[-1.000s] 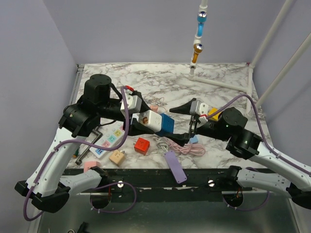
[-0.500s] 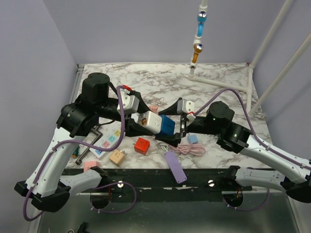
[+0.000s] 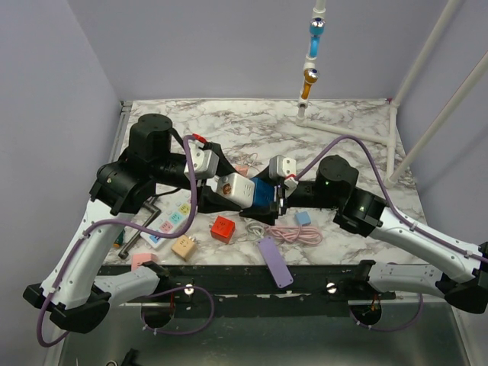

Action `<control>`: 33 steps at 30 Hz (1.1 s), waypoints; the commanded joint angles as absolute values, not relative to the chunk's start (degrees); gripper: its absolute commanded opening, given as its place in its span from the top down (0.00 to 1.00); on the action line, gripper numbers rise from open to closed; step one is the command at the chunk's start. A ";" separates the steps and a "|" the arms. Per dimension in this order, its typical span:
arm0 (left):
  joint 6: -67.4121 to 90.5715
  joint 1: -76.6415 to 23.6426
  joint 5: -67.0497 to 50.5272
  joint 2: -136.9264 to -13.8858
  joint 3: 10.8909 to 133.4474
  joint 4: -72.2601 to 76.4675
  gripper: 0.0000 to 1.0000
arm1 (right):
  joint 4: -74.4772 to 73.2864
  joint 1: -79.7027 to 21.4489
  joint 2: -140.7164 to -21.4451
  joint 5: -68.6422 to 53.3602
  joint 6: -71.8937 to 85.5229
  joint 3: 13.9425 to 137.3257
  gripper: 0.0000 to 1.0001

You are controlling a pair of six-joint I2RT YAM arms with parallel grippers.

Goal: Pull the plug off the socket
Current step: Remove the plug from the socket.

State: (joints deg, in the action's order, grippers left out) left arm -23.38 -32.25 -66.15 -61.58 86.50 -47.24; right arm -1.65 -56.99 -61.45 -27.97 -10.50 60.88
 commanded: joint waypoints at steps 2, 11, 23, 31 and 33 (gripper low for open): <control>-26.47 -32.36 -68.33 -61.39 86.13 -48.68 1.00 | -2.81 -57.02 -61.68 -26.54 -11.25 63.37 0.74; -29.70 -32.42 -69.22 -62.32 89.30 -53.42 1.00 | -8.09 -56.97 -61.92 -24.13 -13.78 61.43 0.99; -40.47 -32.43 -65.60 -62.32 97.00 -64.96 1.00 | -18.24 -56.96 -62.46 -23.54 -16.21 61.06 0.99; -42.80 -31.41 -63.40 -61.33 100.12 -67.32 1.00 | -21.17 -56.98 -62.50 -24.28 -15.56 59.49 0.99; -42.88 -30.88 -63.09 -60.79 99.80 -67.33 1.00 | -21.65 -56.98 -61.95 -24.14 -15.16 58.71 0.99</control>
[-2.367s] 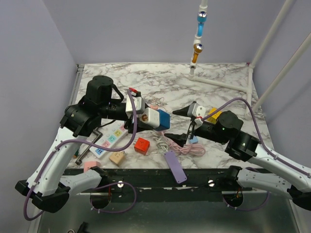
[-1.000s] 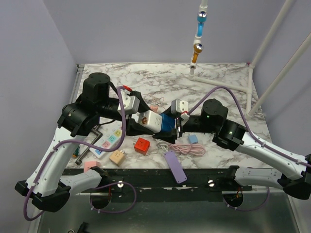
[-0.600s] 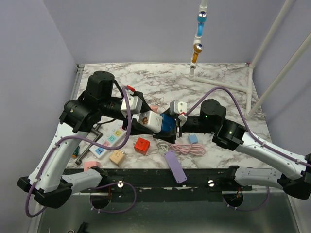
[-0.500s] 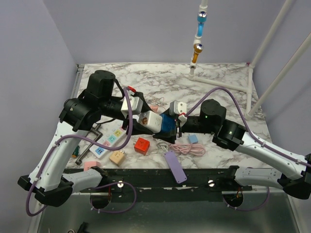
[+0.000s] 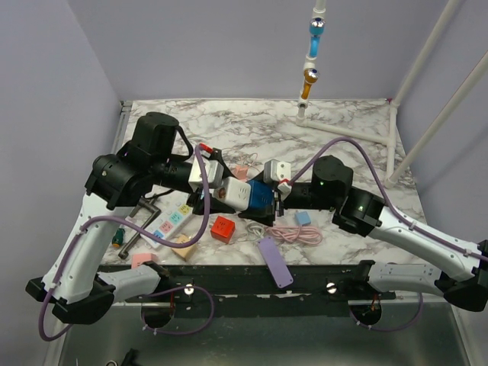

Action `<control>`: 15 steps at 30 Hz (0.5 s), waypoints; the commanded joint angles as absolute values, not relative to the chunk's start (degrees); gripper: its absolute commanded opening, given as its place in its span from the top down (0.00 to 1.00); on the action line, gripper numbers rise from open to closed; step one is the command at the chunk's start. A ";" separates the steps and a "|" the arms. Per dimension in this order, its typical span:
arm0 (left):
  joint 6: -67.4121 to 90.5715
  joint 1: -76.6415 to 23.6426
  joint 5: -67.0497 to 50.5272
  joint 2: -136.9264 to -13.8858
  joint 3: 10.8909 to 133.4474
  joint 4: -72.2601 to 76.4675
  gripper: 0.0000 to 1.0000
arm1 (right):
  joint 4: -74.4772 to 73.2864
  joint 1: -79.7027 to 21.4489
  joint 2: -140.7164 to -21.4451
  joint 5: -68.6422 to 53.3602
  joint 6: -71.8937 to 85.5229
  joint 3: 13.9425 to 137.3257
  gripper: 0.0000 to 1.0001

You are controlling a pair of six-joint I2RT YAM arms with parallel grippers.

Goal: Pull the plug off the socket
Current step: Remove the plug from the socket.

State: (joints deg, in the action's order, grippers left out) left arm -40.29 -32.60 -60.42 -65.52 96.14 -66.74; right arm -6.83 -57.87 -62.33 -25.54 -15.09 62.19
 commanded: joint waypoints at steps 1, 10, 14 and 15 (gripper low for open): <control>-42.96 -30.62 -62.95 -60.58 99.76 -67.32 1.00 | -21.75 -56.96 -61.51 -24.06 -14.89 58.32 1.00; -45.95 -28.77 -59.99 -59.55 99.36 -68.08 1.00 | -23.35 -56.98 -57.02 -22.36 -12.28 56.15 0.99; -46.68 -28.75 -60.07 -59.68 97.73 -67.76 1.00 | -21.61 -56.96 -56.24 -20.65 -11.26 55.11 0.99; -46.38 -28.72 -59.74 -59.79 97.29 -67.41 1.00 | -21.02 -57.00 -56.20 -19.15 -10.74 54.91 0.99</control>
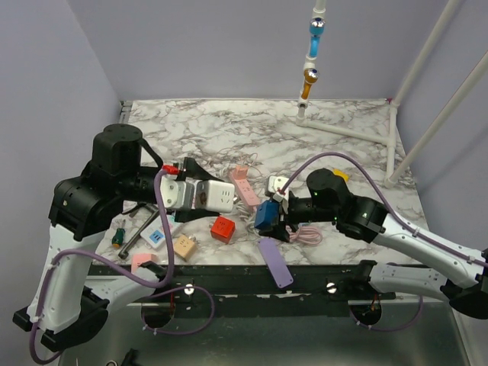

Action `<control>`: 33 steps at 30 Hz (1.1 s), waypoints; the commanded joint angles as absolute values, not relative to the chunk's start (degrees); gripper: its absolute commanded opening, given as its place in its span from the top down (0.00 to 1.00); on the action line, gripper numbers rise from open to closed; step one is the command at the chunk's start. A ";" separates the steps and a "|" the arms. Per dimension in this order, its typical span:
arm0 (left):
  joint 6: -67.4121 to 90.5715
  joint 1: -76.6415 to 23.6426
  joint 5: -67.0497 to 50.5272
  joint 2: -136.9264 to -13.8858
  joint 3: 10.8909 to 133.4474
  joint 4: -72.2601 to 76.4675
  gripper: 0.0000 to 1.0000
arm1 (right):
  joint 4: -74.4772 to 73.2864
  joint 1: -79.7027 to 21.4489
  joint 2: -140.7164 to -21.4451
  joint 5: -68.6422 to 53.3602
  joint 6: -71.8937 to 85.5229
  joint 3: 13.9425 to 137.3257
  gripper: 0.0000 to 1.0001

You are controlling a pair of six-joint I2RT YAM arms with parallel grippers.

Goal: Pull the plug off the socket
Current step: Remove the plug from the socket, then place the socket at the corner of the board.

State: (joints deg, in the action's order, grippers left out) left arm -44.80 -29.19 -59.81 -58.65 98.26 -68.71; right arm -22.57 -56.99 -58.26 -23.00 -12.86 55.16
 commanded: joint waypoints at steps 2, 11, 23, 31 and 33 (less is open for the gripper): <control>-45.15 -28.65 -58.68 -59.68 96.20 -66.33 1.00 | -19.08 -56.99 -56.25 -14.99 -8.59 54.06 0.99; -31.57 -23.74 -49.45 -61.29 88.19 -58.35 1.00 | -14.61 -52.31 -66.57 6.17 6.22 58.04 0.99; -33.97 -18.46 -37.88 -62.47 72.81 -60.59 1.00 | -19.97 -29.76 -76.30 4.09 23.65 58.62 0.99; -37.22 -18.54 -31.30 -63.14 62.41 -59.20 1.00 | -20.25 -25.44 -80.67 4.79 28.43 56.18 1.00; -37.74 -18.54 -30.34 -62.79 60.04 -57.36 1.00 | -20.21 -24.54 -81.81 5.42 29.34 56.03 0.99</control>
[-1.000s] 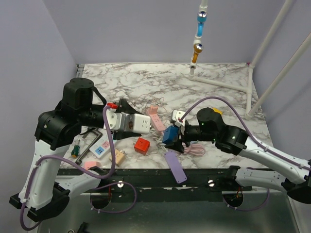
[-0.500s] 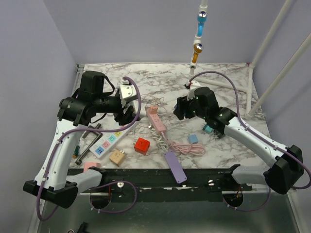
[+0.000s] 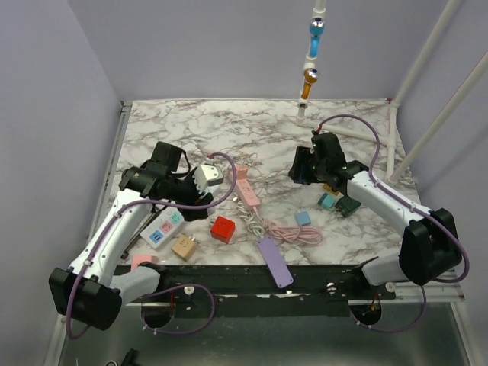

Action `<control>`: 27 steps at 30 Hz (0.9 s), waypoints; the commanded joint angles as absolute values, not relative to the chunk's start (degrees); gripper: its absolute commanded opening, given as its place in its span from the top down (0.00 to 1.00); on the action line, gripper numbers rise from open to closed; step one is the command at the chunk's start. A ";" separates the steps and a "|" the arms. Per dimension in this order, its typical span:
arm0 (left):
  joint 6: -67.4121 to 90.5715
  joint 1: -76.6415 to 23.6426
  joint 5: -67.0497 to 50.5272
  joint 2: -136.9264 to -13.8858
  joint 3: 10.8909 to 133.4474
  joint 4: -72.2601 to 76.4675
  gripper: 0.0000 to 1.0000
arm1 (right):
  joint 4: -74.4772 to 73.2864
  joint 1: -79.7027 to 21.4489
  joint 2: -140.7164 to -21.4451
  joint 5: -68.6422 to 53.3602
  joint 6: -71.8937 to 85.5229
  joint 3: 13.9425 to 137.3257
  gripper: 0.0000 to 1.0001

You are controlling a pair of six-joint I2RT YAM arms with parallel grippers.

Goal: Pull the plug off the socket
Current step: Place the socket at the corner of the board.

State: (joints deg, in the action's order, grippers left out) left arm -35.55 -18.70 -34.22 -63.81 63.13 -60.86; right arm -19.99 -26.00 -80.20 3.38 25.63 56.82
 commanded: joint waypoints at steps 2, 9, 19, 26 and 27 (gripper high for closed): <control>-38.26 -18.53 -29.53 -62.18 57.29 -55.33 1.00 | -20.21 -23.61 -82.95 5.66 29.94 55.82 0.99; -38.80 -18.71 -24.72 -63.21 48.29 -47.04 1.00 | -19.78 -21.66 -86.78 7.15 31.13 53.97 0.99; -39.39 -21.50 -20.07 -64.69 42.00 -40.74 1.00 | -19.27 -19.92 -89.69 10.93 33.87 52.66 0.99; -36.79 -26.38 -17.38 -69.96 41.48 -38.43 0.70 | -19.40 -19.07 -92.55 11.30 34.64 53.03 0.80; -36.66 -26.53 -17.40 -70.27 41.41 -38.30 0.66 | -19.68 -19.05 -92.55 11.64 34.60 52.94 0.74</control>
